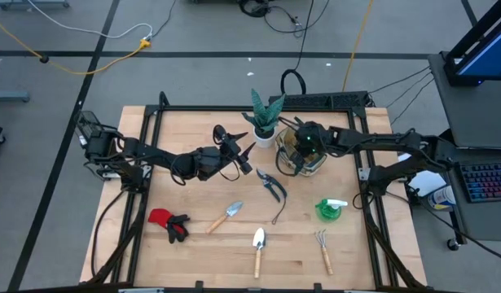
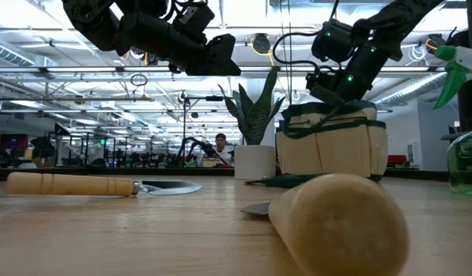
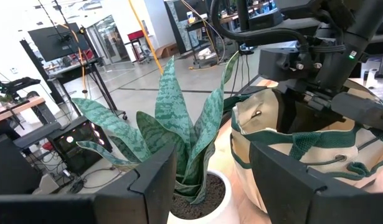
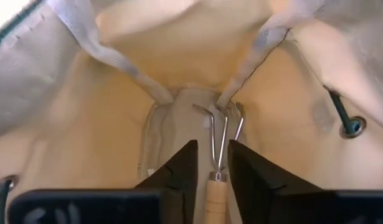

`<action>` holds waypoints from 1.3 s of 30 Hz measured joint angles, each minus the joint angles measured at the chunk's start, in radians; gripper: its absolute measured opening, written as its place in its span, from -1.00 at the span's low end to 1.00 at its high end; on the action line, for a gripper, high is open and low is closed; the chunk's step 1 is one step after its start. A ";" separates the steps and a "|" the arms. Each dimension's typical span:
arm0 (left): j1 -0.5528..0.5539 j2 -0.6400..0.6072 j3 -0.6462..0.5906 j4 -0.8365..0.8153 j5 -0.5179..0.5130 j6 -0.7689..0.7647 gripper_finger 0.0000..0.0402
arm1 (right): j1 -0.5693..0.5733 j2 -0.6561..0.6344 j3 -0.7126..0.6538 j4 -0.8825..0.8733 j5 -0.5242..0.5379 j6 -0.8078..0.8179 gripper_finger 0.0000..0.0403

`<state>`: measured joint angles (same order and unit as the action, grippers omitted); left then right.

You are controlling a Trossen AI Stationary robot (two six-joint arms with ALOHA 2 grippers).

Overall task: Pick & Place Garden tools in Gardening bag
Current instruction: Put the top brown trowel into the gardening bag

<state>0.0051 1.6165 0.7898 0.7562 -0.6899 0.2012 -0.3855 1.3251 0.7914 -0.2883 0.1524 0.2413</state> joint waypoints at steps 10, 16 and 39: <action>0.000 0.000 -0.001 -0.043 0.000 -0.001 0.04 | 0.000 -0.014 -0.001 0.027 0.000 -0.003 -0.23; 0.000 0.000 -0.001 -0.142 0.013 -0.055 0.04 | 0.001 -0.045 -0.001 0.028 0.000 -0.003 -0.21; -0.057 0.000 -0.001 -0.392 0.331 -0.304 0.04 | 0.003 -0.145 -0.001 0.029 -0.166 0.005 -0.22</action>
<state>-0.0517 1.6165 0.7891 0.3640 -0.3592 -0.1029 -0.3828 1.1797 0.7906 -0.2592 -0.0137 0.2462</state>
